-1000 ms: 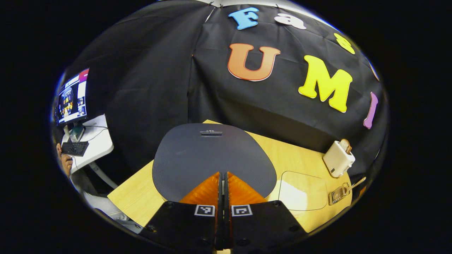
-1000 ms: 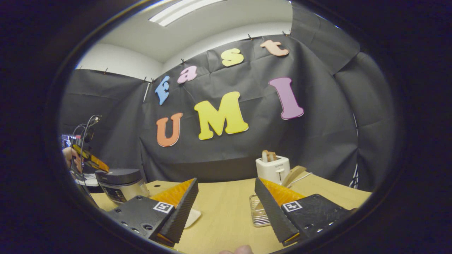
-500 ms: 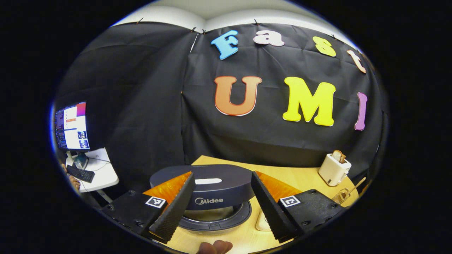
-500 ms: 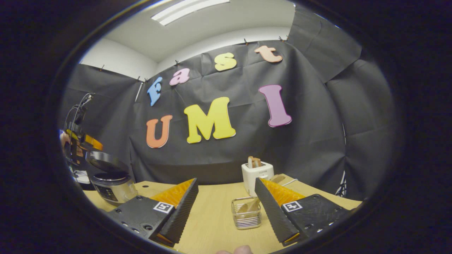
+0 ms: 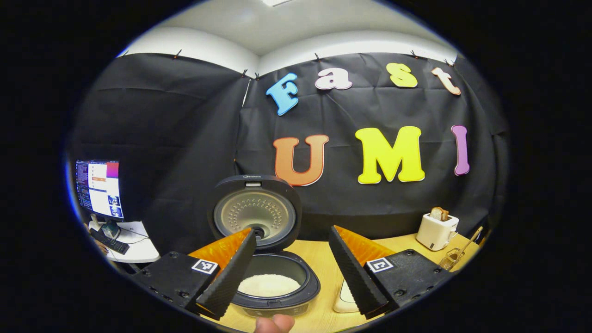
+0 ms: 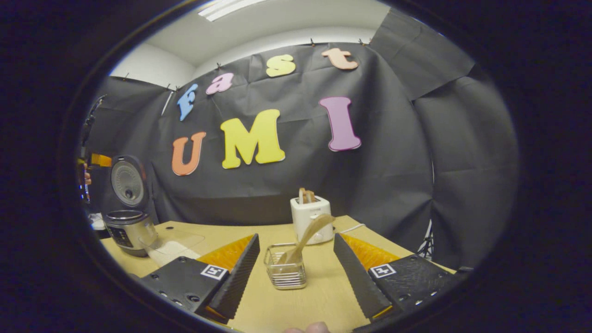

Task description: Close the left gripper, press the button to open the rice cooker; take a wooden spoon from the chopstick holder with the right hand, scoop a spoonful of rice and pour it into the rice cooker, then put the wooden spoon back into the chopstick holder.

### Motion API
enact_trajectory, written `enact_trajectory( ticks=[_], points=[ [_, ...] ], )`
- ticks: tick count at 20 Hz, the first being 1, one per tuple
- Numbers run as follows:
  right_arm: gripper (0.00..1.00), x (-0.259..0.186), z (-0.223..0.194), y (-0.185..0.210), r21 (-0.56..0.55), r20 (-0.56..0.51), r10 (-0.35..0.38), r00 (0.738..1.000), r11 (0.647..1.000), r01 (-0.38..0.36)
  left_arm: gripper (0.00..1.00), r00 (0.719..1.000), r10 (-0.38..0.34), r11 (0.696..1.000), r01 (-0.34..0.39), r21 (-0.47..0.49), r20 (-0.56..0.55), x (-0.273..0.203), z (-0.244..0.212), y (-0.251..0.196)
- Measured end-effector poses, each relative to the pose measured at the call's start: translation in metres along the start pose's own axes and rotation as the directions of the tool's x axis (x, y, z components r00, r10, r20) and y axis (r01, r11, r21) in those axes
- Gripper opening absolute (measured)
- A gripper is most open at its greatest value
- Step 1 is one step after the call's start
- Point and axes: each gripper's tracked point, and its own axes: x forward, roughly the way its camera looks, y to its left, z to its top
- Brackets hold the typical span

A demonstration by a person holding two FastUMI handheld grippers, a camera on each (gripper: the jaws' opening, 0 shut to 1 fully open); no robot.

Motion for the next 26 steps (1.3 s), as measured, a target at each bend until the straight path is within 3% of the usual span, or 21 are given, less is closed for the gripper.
enact_trajectory(
  ticks=[1,2,6,8,9,10,14,17,19,21,22,23,26],
  points=[
    [0.95,0.006,-0.005,-0.004,0.012,-0.018,-0.002,1.0,1.0,0.002,0.94,1.0,-0.011,1.0,0.011,0.001,0.007,-0.004,-0.005,-0.007],
    [0.95,0.011,-0.01,-0.007,0.025,-0.04,-0.002,0.999,1.0,0.003,1.0,1.0,-0.015,1.0,0.015,0.001,0.01,-0.009,-0.01,-0.01],
    [0.96,0.041,-0.029,-0.011,0.055,-0.116,0.015,0.993,0.998,-0.009,1.0,1.0,-0.028,1.0,0.028,0.0,0.012,-0.023,-0.03,-0.022],
    [0.99,0.059,-0.033,-0.008,0.08,-0.138,0.033,0.99,0.997,-0.022,1.0,1.0,-0.007,1.0,0.007,0.011,0.005,-0.03,-0.037,-0.021],
    [0.96,0.069,-0.034,-0.007,0.09,-0.147,0.04,0.988,0.996,-0.027,0.94,1.0,0.005,1.0,-0.005,0.019,0.009,-0.032,-0.039,-0.02],
    [0.93,0.078,-0.037,-0.005,0.098,-0.161,0.046,0.986,0.995,-0.031,1.0,1.0,0.01,1.0,-0.01,0.022,0.012,-0.035,-0.041,-0.021],
    [0.99,0.11,-0.036,-0.003,0.159,-0.187,0.062,0.98,0.987,-0.032,1.0,1.0,0.02,1.0,-0.021,0.019,0.007,-0.042,-0.047,-0.023],
    [0.92,0.134,-0.042,-0.001,0.204,-0.208,0.072,0.975,0.978,-0.028,1.0,0.998,0.06,0.998,-0.061,0.023,0.025,-0.044,-0.046,-0.015],
    [0.96,0.145,-0.048,0.002,0.216,-0.219,0.079,0.973,0.976,-0.031,1.0,0.997,0.066,0.997,-0.067,0.028,0.028,-0.044,-0.045,-0.014],
    [0.78,0.151,-0.05,0.006,0.214,-0.224,0.083,0.971,0.976,-0.034,1.0,0.998,0.066,0.997,-0.066,0.027,0.022,-0.043,-0.048,-0.015],
    [0.78,0.152,-0.051,0.008,0.214,-0.227,0.087,0.97,0.976,-0.038,1.0,0.998,0.063,0.998,-0.064,0.023,0.018,-0.042,-0.048,-0.017],
    [0.62,0.153,-0.051,0.01,0.211,-0.227,0.09,0.97,0.977,-0.041,1.0,0.998,0.058,0.998,-0.059,0.021,0.014,-0.041,-0.05,-0.018],
    [0.34,0.155,-0.046,0.006,0.169,-0.215,0.055,0.975,0.985,-0.018,1.0,0.999,0.048,0.999,-0.047,0.012,-0.019,-0.037,-0.062,-0.02]
  ],
)
